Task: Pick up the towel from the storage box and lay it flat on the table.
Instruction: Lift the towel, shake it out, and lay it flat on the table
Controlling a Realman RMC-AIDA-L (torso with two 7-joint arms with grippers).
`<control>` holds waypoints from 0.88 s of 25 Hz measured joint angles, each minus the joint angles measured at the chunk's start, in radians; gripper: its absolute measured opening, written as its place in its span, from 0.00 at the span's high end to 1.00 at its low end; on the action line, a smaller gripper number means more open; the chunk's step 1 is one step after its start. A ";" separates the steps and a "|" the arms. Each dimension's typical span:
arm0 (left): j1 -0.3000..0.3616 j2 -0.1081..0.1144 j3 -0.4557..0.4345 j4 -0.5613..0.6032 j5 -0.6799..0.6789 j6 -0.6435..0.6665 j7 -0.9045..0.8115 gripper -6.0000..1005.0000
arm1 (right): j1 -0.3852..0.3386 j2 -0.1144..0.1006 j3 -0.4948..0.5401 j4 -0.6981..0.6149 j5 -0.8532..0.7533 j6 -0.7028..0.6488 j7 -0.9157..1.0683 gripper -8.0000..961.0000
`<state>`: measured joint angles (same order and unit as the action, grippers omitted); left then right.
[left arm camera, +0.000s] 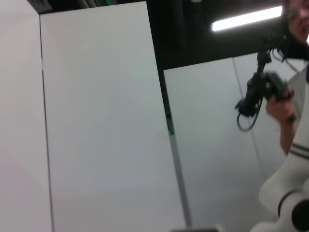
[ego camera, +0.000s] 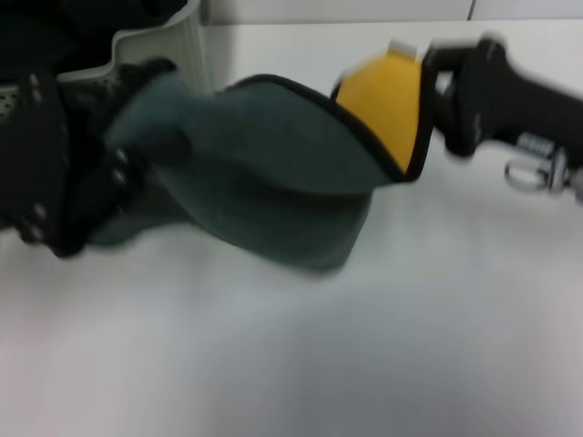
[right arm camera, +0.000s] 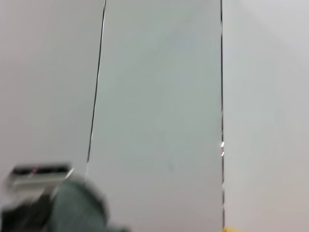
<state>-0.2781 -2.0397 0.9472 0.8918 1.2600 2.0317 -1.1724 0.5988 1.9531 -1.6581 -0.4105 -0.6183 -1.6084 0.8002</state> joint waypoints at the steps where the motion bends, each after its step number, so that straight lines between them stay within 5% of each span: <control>1: 0.011 -0.013 0.001 -0.014 0.009 0.000 0.050 0.93 | 0.004 0.000 0.020 -0.020 0.000 0.005 0.012 0.98; 4: 0.043 -0.042 0.005 -0.076 0.016 0.000 0.225 0.89 | 0.027 -0.002 0.081 -0.098 0.000 0.037 0.048 0.98; 8: 0.053 -0.052 0.030 -0.229 0.015 0.000 0.514 0.83 | 0.058 -0.003 0.140 -0.179 -0.002 0.093 0.073 0.98; 12: 0.035 -0.050 0.045 -0.391 0.016 -0.001 0.708 0.75 | 0.083 0.028 0.239 -0.221 -0.003 0.114 0.082 0.98; 22: -0.006 -0.051 0.046 -0.594 0.019 -0.024 0.792 0.60 | 0.085 0.057 0.350 -0.358 -0.003 0.127 0.082 0.98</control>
<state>-0.2838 -2.0906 0.9931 0.2973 1.2794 2.0074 -0.3808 0.6839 2.0104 -1.3081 -0.7685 -0.6208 -1.4809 0.8822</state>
